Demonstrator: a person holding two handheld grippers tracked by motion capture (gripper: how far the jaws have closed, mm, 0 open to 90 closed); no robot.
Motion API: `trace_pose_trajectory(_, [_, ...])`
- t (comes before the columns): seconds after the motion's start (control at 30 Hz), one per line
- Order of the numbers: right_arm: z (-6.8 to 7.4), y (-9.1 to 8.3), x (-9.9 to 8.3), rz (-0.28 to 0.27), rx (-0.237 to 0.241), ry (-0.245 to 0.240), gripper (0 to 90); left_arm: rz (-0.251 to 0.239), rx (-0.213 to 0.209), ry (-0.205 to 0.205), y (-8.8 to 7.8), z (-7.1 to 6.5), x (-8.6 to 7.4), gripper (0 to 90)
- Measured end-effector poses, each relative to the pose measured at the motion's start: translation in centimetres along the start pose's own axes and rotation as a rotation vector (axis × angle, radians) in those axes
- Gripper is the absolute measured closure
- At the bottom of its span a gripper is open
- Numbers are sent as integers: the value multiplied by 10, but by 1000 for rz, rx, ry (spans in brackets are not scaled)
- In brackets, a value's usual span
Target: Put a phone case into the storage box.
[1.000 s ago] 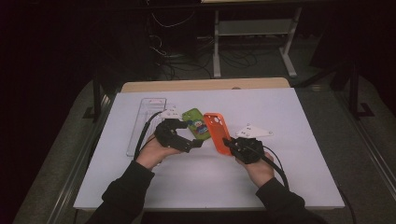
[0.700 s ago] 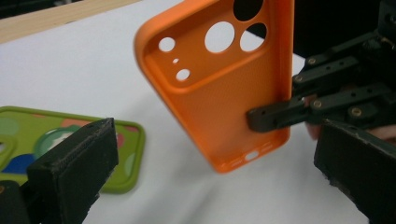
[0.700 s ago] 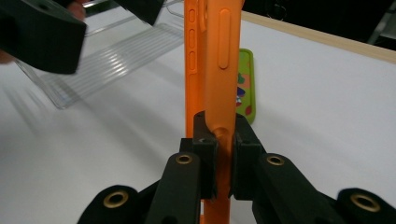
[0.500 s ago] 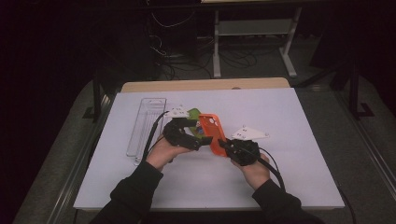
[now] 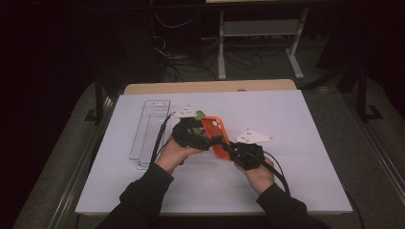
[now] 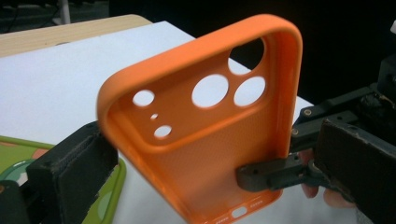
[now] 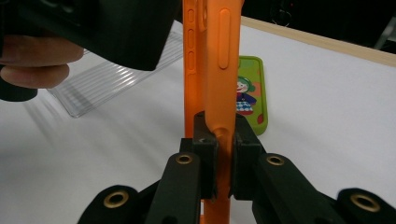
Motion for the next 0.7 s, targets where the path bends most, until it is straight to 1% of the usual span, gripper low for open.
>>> trace_pose_trajectory(0.07, [0, 1, -1, 4, -8, -17, 819, 2, -1, 3, 1, -1, -1, 0])
trace_pose_trajectory(0.17, [3, 3, -3, 9, -8, -17, 819, -5, 3, 3, 2, 0, -2, 0])
trace_pose_trajectory(0.23, [6, 5, -4, 12, -9, -30, 818, -6, 8, -13, 1, 2, -3, 0])
trace_pose_trajectory(0.27, [7, 5, -5, 14, -8, -39, 818, -8, 3, -22, 1, 2, -4, 0])
trace_pose_trajectory(0.3, [8, 6, -5, 19, -4, -30, 817, -8, 5, -24, 1, 3, -4, 0])
trace_pose_trajectory(0.4, [11, 8, -7, 23, 1, -45, 817, -14, 4, -31, 1, 3, -3, 0])
trace_pose_trajectory(0.43, [12, 9, -8, 26, 1, -38, 817, -18, 6, -35, 1, 3, -3, 0])
trace_pose_trajectory(0.47, [12, 9, -8, 26, -2, -50, 816, -22, 5, -39, 1, 3, -3, 0])
trace_pose_trajectory(0.53, [13, 11, -10, 34, 2, -47, 816, -26, 11, -45, 2, 3, -4, 0])
trace_pose_trajectory(0.6, [15, 12, -11, 36, 2, -55, 816, -21, 22, -39, 2, 3, -5, 0])
trace_pose_trajectory(0.63, [16, 12, -12, 39, 3, -59, 815, -25, 28, -47, 2, 3, -4, 0])
trace_pose_trajectory(0.67, [17, 13, -12, 40, 5, -59, 815, -40, 27, -51, 2, 3, -4, 0])
trace_pose_trajectory(0.7, [18, 13, -13, 44, 4, -62, 815, -36, 26, -55, 1, 3, -4, 0])
Point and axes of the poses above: each handheld gripper's, and its own axes: y roughly forward along the jaws, x roughly out of its top, z roughly to its left, the point moved 8 cm from there along y, roughly forward along the jaws, and after that the axes turned 4 degrees about -z, right-handed, at the moved point
